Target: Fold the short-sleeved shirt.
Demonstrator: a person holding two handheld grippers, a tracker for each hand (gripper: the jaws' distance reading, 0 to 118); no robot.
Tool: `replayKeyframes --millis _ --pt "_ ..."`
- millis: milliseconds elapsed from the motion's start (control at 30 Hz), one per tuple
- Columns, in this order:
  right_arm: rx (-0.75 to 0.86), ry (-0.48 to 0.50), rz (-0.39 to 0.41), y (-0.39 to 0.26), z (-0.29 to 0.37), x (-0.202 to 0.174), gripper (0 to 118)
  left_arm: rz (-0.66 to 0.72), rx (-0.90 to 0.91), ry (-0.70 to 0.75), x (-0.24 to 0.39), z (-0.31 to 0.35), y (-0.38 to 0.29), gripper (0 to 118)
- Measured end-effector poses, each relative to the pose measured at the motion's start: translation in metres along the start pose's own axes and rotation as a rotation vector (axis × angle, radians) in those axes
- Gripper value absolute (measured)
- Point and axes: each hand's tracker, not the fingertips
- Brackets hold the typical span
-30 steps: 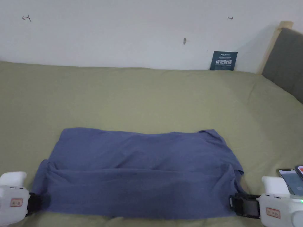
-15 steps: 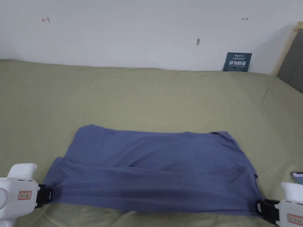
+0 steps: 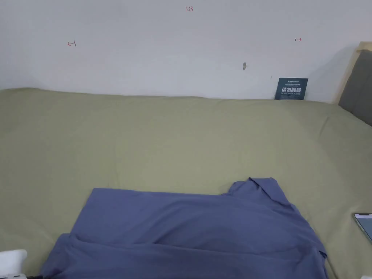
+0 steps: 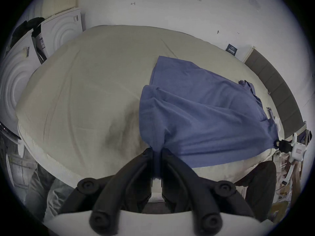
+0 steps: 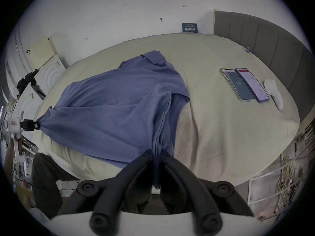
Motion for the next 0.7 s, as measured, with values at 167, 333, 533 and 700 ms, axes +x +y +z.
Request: replayKeyframes --millis 167,333,533,700 --pt "-0.003 -0.017 -0.017 0.013 0.004 -0.001 118 -0.014 0.029 0.039 -0.003 -0.009 0.006 99" --pt "0.096 -0.018 -0.02 0.055 0.014 -0.006 109 -0.033 0.169 0.075 0.001 0.005 0.049 100" --pt "0.237 -0.112 -0.019 0.111 -0.01 -0.023 0 -0.079 0.206 0.059 0.024 -0.023 0.115 0" --pt "0.203 -0.078 0.004 0.144 -0.043 -0.025 0 -0.09 0.151 0.043 0.046 -0.074 0.17 0"
